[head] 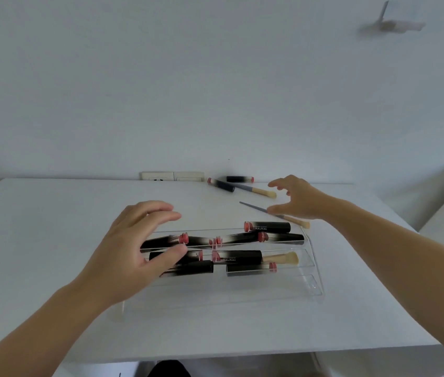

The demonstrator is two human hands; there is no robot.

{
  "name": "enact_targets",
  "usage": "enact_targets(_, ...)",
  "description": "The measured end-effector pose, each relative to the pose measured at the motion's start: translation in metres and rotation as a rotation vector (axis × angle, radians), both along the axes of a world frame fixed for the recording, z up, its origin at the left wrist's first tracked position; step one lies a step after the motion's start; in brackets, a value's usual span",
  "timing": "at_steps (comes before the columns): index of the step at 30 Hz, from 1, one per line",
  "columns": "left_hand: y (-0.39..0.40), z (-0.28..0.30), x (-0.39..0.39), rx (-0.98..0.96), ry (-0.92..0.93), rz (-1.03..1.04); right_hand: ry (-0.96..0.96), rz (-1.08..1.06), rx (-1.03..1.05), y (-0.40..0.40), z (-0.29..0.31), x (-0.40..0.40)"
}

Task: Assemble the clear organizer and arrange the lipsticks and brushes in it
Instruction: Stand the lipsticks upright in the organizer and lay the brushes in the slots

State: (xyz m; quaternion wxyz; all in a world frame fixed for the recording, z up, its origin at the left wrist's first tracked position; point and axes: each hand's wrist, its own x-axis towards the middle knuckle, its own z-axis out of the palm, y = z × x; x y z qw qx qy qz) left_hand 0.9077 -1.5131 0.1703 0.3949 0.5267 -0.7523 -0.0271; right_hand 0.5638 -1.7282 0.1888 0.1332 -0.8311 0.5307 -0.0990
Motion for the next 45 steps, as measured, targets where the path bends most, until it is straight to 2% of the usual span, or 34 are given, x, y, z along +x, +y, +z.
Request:
enact_targets(4, -0.011, -0.004, 0.009, 0.279, 0.200, -0.017, 0.106, 0.052, 0.088, -0.017, -0.009, 0.009)
enact_targets(8, -0.018, -0.005, 0.006, 0.322, 0.308, -0.058, 0.239, 0.054, -0.041, -0.026, -0.025, 0.023)
enact_targets(11, -0.026, 0.003, 0.009, 0.353, 0.381, -0.088, 0.176, 0.046, -0.138, -0.032, -0.033, 0.029)
enact_targets(14, -0.056, 0.018, 0.016, 0.361, 0.390, -0.046, 0.085, 0.038, -0.146, -0.037, -0.034, 0.028)
enact_targets(17, -0.105, 0.034, 0.011, 0.407, 0.235, -0.038, 0.086, 0.051, -0.137, -0.041, -0.032, 0.028)
enact_targets(23, -0.214, 0.031, -0.036, 0.403, -0.519, -0.098, 0.195, 0.051, -0.152, -0.041, -0.031, 0.030)
enact_targets(26, -0.249, 0.027, -0.055, 0.401, -0.710, -0.119, 0.264, 0.086, -0.133, -0.037, -0.027, 0.025)
enact_targets(29, -0.265, 0.024, -0.062, 0.411, -0.740, -0.133, 0.338, 0.080, -0.001, -0.035, -0.011, 0.018)
enact_targets(33, -0.270, 0.019, -0.057, 0.423, -0.725, -0.145, 0.456, 0.119, 0.026, -0.036, 0.002, 0.018)
enact_targets(40, -0.260, -0.002, -0.039, 0.397, -0.448, -0.103, 0.537, 0.195, -0.036, -0.030, -0.013, 0.022)
enact_targets(45, -0.253, 0.005, -0.030, 0.417, -0.560, -0.133, 0.599, 0.180, -0.029, -0.034, 0.000, 0.026)
